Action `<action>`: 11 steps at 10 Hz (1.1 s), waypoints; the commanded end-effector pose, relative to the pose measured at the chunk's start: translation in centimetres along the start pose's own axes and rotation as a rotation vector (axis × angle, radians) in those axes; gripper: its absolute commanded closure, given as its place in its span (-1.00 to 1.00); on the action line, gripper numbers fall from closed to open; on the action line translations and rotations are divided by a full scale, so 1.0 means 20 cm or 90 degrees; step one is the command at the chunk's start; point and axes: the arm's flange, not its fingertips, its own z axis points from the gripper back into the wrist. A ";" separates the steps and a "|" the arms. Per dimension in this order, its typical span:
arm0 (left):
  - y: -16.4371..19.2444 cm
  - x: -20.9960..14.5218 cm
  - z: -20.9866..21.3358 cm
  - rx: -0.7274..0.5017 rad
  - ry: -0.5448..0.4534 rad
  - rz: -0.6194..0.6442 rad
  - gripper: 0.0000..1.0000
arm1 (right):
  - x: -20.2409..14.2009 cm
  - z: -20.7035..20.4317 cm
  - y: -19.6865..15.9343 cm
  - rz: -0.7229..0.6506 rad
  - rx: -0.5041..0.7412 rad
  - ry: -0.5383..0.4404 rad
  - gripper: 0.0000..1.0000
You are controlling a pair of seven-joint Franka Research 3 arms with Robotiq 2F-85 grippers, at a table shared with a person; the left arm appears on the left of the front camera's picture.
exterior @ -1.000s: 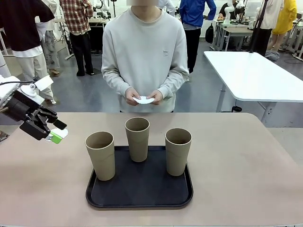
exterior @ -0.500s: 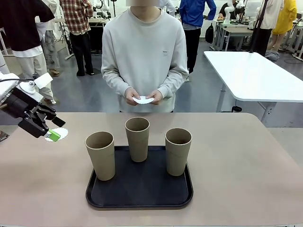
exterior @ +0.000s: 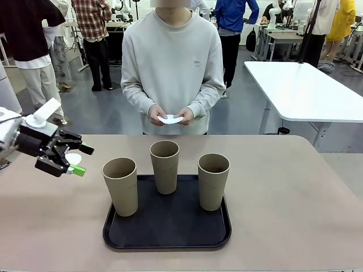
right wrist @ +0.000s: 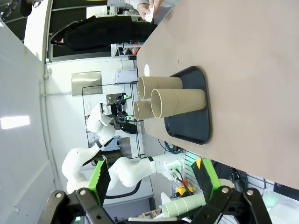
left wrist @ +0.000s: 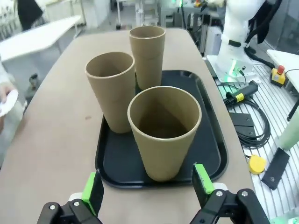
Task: Place coasters on the table and set cups on them.
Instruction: Pick up one Reusable plastic cup and place it on a coaster set by the human.
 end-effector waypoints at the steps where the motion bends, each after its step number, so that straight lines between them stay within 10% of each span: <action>1: -0.01 -0.15 -0.04 -0.009 -0.054 -0.017 -1.00 | 0.01 0.00 0.01 0.010 0.017 -0.003 -1.00; 11: -0.04 -0.32 -0.13 -0.070 -0.087 0.060 -1.00 | 0.01 0.00 0.01 0.010 0.017 -0.003 -1.00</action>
